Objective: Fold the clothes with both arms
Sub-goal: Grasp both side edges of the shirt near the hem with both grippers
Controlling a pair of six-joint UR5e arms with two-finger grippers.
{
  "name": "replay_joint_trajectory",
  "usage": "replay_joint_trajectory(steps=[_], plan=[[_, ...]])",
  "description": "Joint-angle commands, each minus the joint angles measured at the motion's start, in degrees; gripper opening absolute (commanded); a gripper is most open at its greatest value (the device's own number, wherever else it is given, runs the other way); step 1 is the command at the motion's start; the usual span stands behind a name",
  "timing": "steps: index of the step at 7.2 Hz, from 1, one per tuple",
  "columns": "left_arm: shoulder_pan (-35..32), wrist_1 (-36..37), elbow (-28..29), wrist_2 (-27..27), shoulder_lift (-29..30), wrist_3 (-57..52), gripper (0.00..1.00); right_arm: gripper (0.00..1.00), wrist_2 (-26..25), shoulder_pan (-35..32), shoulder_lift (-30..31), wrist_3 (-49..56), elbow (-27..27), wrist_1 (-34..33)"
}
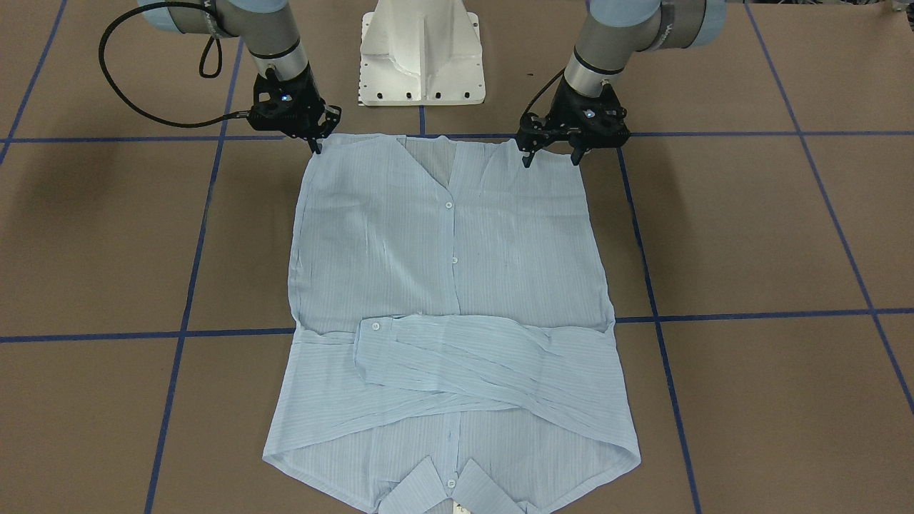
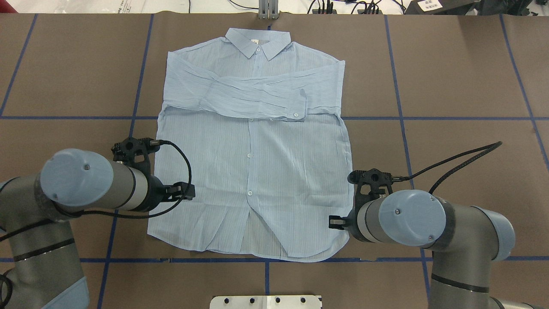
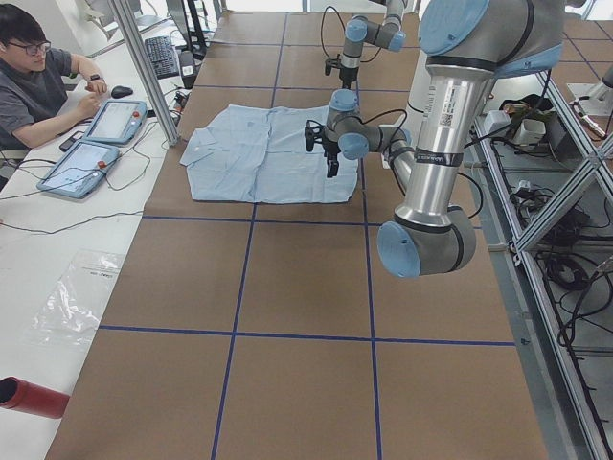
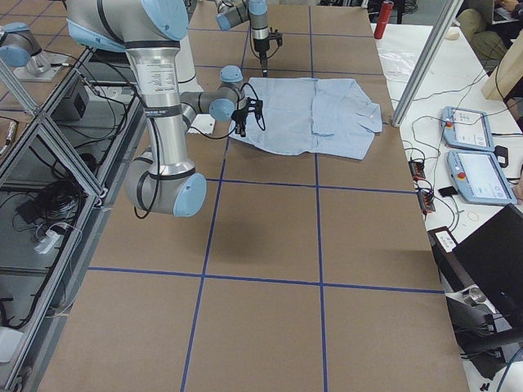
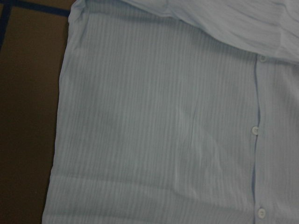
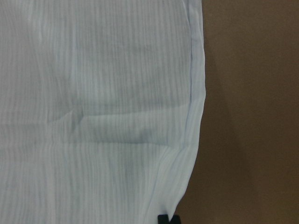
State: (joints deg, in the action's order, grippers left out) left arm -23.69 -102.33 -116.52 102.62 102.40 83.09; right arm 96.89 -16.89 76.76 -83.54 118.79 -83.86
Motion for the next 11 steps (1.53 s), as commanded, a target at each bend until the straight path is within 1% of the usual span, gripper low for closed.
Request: replay_joint_trajectory(steps=[1,3,4,5,11], plan=[[4.6,0.0,0.4,-2.9,-3.6,2.6,0.97,0.00,-0.6,0.0,-0.1,-1.5,0.2,0.0],[4.6,0.1,1.4,-2.9,-4.1,2.5,0.92,0.00,-0.6,-0.2,-0.1,-1.5,0.1,0.0],[4.7,0.0,3.0,-2.9,-3.8,2.4,0.89,0.00,-0.7,-0.2,-0.1,-1.5,0.1,0.0],[4.7,-0.1,3.8,-3.0,-3.7,2.4,0.83,0.00,-0.6,-0.3,0.0,-1.5,0.2,0.0],[4.2,0.2,3.8,-3.8,-4.0,2.5,0.57,0.00,-0.2,-1.0,0.0,-1.5,0.0,0.0]])
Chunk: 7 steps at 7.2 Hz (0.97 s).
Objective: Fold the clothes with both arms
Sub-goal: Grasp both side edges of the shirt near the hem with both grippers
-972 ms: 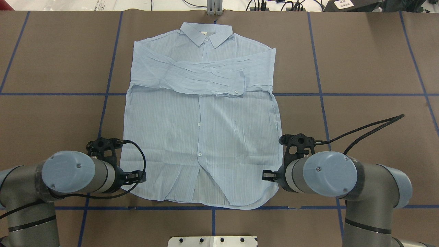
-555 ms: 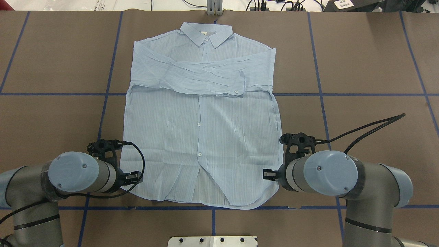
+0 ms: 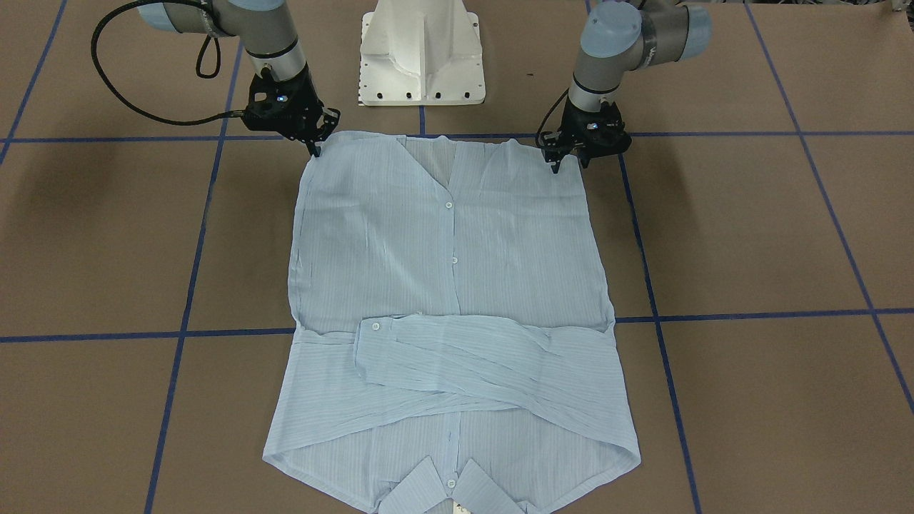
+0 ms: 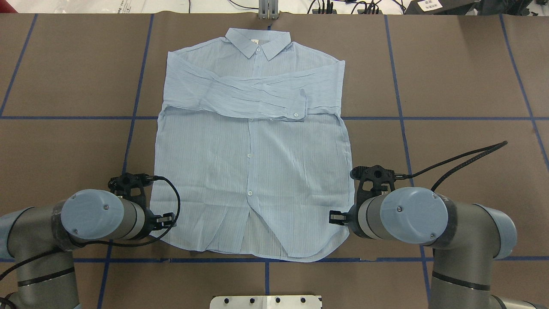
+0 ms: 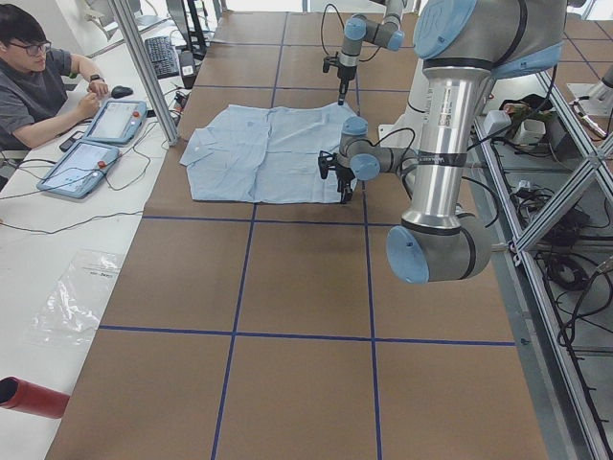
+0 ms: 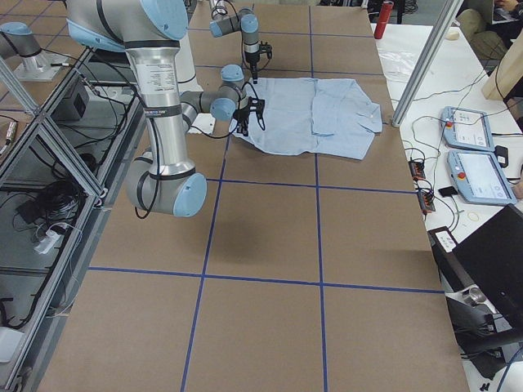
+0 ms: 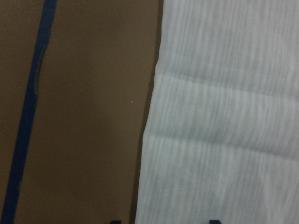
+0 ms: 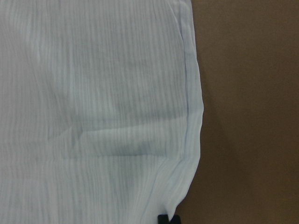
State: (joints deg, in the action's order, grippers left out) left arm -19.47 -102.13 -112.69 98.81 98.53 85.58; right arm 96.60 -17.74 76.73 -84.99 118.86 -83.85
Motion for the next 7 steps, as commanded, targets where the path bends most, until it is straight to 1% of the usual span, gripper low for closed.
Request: replay_joint_trajectory(steps=[1,5,6,7], plan=[[0.0,0.1,-0.2,0.0,-0.1,0.0,0.53,0.00,0.1,-0.2,0.0,0.0,0.0,0.0],[-0.1,0.2,-0.4,0.0,-0.2,0.0,0.37,0.00,0.2,-0.3,0.2,0.0,-0.1,-0.1],[-0.1,0.2,-0.5,0.1,-0.2,0.0,0.29,0.00,0.2,-0.3,0.2,0.0,-0.1,0.0],[-0.1,0.2,-0.6,0.0,-0.2,0.0,0.15,0.00,0.2,-0.3,0.2,0.0,-0.1,-0.1]])
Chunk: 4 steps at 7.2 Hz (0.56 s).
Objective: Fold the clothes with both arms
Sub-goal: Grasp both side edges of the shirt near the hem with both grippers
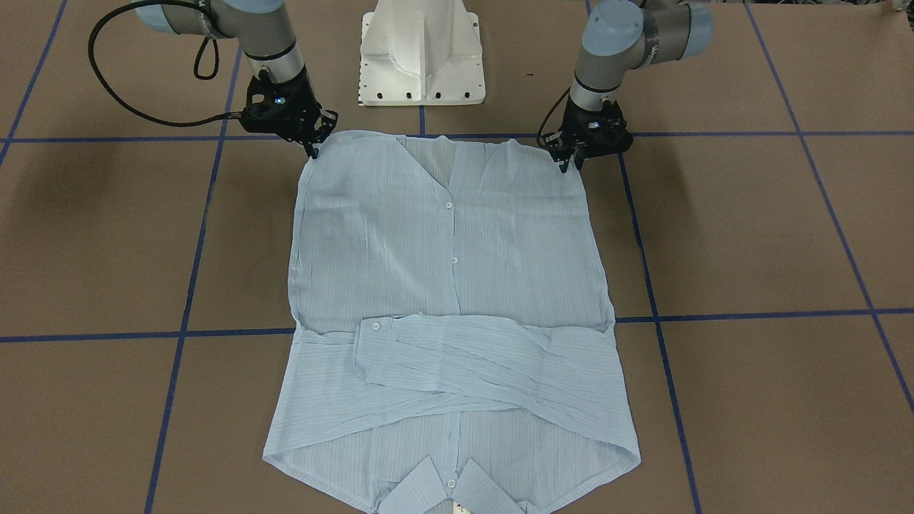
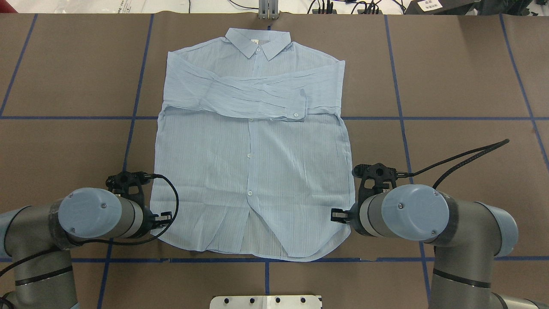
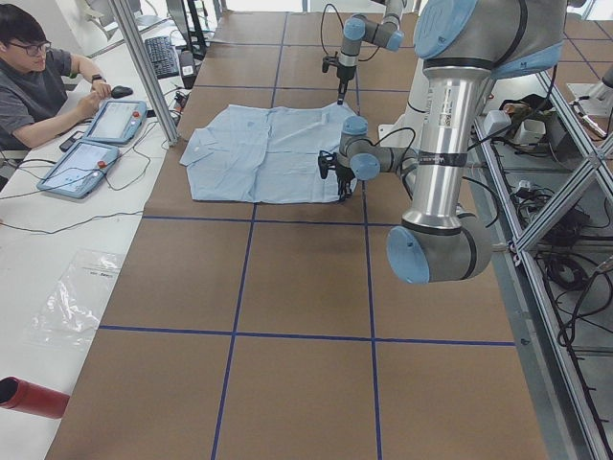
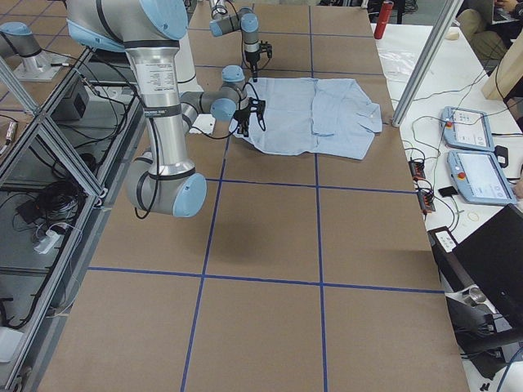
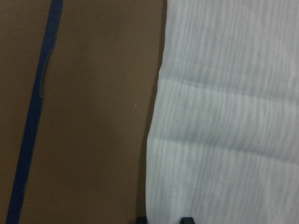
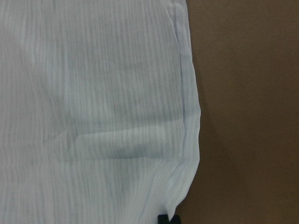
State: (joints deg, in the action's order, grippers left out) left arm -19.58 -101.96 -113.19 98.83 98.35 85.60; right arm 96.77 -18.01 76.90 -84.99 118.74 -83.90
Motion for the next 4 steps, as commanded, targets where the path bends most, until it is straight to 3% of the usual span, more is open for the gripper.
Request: replay_joint_trajectory(steps=[1,4], plan=[[0.0,0.0,-0.3,0.0,-0.1,0.0,0.04,0.00,0.0,-0.2,0.0,0.0,0.0,0.0],[-0.6,0.1,-3.5,0.4,-0.3,-0.6,0.00,0.00,0.3,-1.7,-0.2,0.0,0.7,0.0]])
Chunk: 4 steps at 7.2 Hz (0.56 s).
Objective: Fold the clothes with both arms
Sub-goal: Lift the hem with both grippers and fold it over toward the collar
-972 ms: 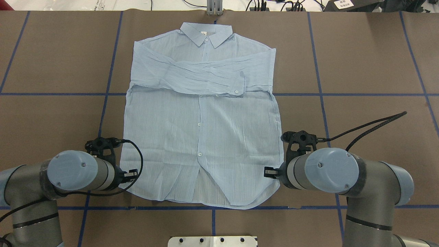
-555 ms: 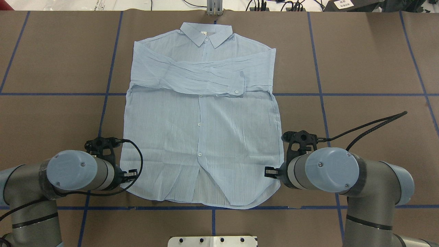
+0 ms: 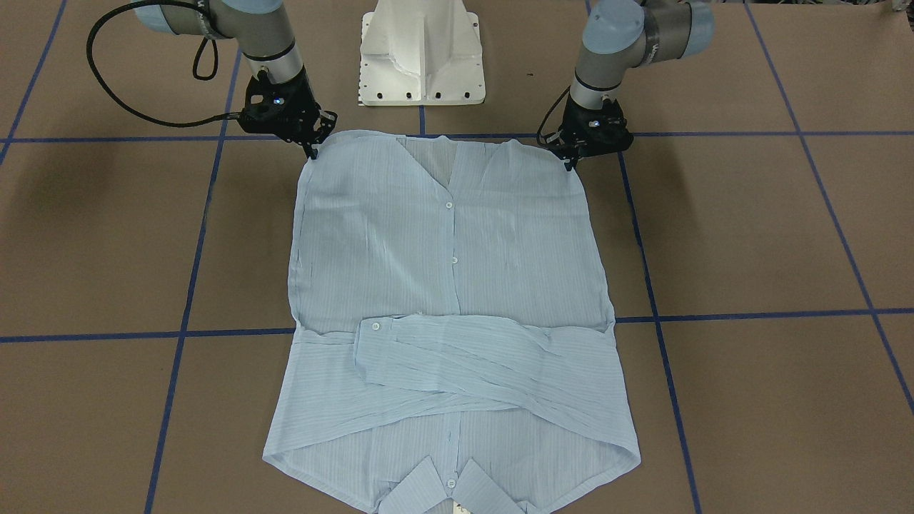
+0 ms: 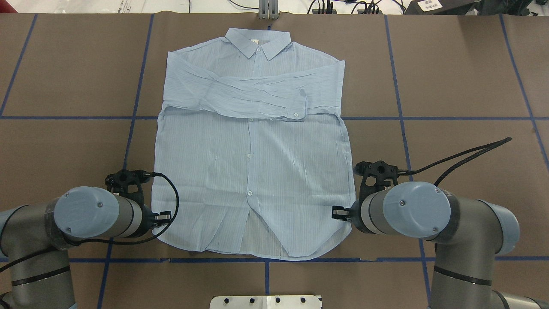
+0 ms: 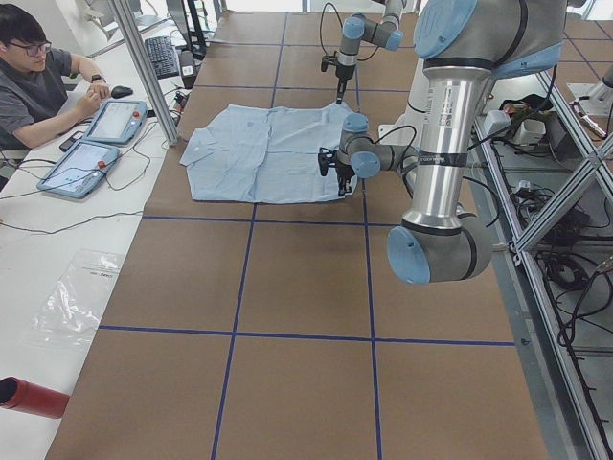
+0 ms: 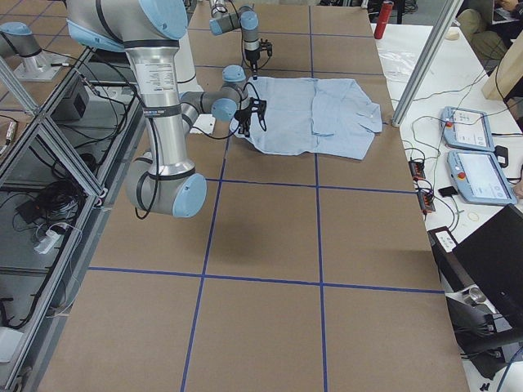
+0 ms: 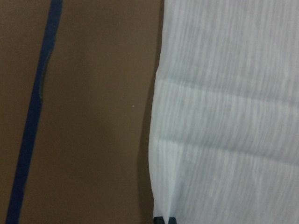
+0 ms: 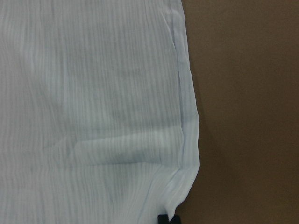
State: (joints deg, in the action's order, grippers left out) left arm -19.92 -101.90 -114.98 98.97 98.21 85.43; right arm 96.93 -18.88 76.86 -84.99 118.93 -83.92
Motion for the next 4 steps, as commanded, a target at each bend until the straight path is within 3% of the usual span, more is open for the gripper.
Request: replay_joint_trajectory(steps=[1,4], plan=[[-1.9,0.0,-2.6,0.6,0.1,-1.5,0.00,0.00,0.5,-2.0,-0.1,0.1,2.0,0.0],[-8.3,0.1,-3.5,1.7,-0.2,-10.2,0.00,0.00,4.8,-7.0,-0.1,0.4,2.3,0.1]])
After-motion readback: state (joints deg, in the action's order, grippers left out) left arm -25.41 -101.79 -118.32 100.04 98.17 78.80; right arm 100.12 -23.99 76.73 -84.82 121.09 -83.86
